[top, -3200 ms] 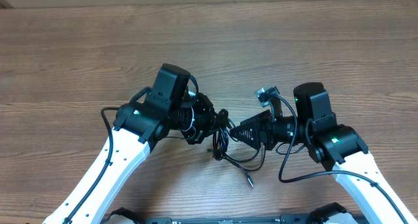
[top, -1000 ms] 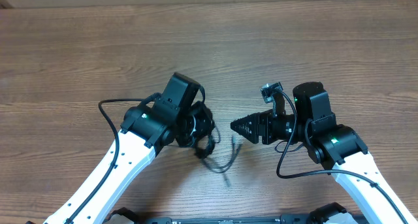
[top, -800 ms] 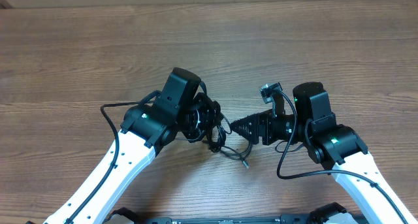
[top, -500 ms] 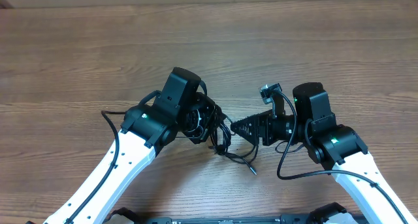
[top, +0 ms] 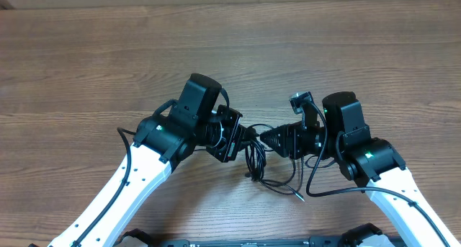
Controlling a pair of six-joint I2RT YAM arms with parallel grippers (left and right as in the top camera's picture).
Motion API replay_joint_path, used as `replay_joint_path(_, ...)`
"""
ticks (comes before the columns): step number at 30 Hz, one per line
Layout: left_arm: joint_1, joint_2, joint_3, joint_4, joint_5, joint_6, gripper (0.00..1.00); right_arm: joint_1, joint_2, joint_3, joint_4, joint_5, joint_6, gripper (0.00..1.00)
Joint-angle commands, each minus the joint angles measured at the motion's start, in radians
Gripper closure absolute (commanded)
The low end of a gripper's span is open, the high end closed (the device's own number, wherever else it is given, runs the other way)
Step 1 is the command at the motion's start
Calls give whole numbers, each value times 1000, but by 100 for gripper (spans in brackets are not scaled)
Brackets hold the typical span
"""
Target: Untangle cables
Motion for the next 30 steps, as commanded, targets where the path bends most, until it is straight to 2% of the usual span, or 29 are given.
replay_joint_path(1,-2,1,3,3,113,65,96,-2,-8,18,-1,67,4,56)
replay_joint_path(4,-15,1,3,-7,112,183,96,-2,-8,18,0,93,38,56)
replay_joint_path(5,-27,1,3,-25,111,285,96,-2,-8,18,-1,113,64,57)
replay_joint_path(9,-42,1,3,-47,112,556,96,-2,-8,18,-1,126,78,57)
replay_joint_path(16,-56,1,3,-94,99,935,96,-2,-8,18,1,126,108,58)
replay_joint_path(22,-56,2,3,-198,-27,1102,96,-2,-8,18,23,125,190,61)
replay_joint_path(25,-56,2,3,-248,-73,1130,96,-2,-8,18,34,126,246,62)
replay_joint_path(30,-58,2,3,-286,-53,1130,96,-2,-8,18,41,127,283,62)
